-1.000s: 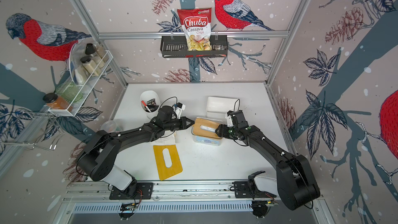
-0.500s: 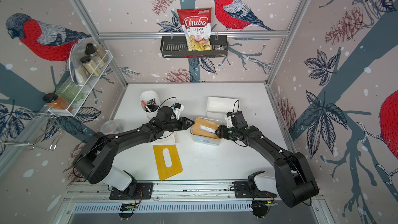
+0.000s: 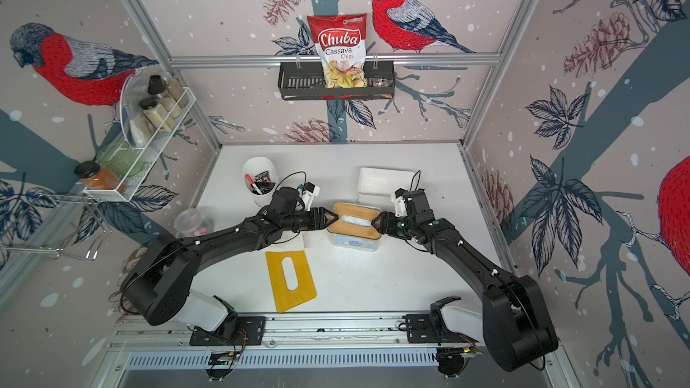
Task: Put the tissue paper into the tissue box
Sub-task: Close the box lid on the tissue box.
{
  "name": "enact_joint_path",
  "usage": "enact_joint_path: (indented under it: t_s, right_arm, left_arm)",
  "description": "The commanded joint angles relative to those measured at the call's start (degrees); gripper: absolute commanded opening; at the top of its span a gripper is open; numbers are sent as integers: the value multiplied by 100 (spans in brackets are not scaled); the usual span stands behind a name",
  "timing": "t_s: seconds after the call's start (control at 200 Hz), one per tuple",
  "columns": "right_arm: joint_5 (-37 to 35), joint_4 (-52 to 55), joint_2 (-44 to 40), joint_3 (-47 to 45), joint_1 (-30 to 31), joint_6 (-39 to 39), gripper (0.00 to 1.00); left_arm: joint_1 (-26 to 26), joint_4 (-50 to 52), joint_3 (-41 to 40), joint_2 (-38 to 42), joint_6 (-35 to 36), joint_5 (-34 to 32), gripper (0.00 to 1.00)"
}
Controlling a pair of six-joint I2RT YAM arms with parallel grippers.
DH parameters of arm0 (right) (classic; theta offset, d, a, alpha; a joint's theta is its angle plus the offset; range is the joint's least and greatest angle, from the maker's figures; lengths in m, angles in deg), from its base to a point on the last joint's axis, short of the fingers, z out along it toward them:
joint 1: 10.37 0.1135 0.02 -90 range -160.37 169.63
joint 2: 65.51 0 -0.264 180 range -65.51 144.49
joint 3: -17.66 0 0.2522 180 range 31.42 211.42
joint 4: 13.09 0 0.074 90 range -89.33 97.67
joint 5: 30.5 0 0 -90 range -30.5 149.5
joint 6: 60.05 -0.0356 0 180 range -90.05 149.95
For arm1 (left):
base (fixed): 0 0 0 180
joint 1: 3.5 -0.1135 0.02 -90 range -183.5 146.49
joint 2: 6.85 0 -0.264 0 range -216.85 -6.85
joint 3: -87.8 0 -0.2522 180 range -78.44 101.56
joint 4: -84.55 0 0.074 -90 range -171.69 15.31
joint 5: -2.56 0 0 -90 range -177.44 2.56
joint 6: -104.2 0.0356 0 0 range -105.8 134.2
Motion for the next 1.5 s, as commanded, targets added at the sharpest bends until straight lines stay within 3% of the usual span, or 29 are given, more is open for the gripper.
enact_joint_path:
  t_s: [0.0,0.31,0.74,1.181,1.261,1.491]
  right_arm:
    - [248,-191,-32,17,30,-111,62]
    - [214,-262,21,-35,128,-142,62]
    - [-194,52,10,-21,-84,276,62]
    - [-249,-4,72,71,35,320,61]
    - [-244,6,107,85,23,332,61]
    - [-241,85,222,136,-117,441,61]
  left_arm:
    - [69,-60,9,-18,-30,110,55]
    - [157,-75,110,-105,-42,162,40]
    - [149,-15,23,-152,-16,-162,43]
    - [149,-59,101,-378,-24,-46,33]
    - [149,-57,101,-387,-24,-73,34]
    - [16,-24,145,-331,11,-91,47]
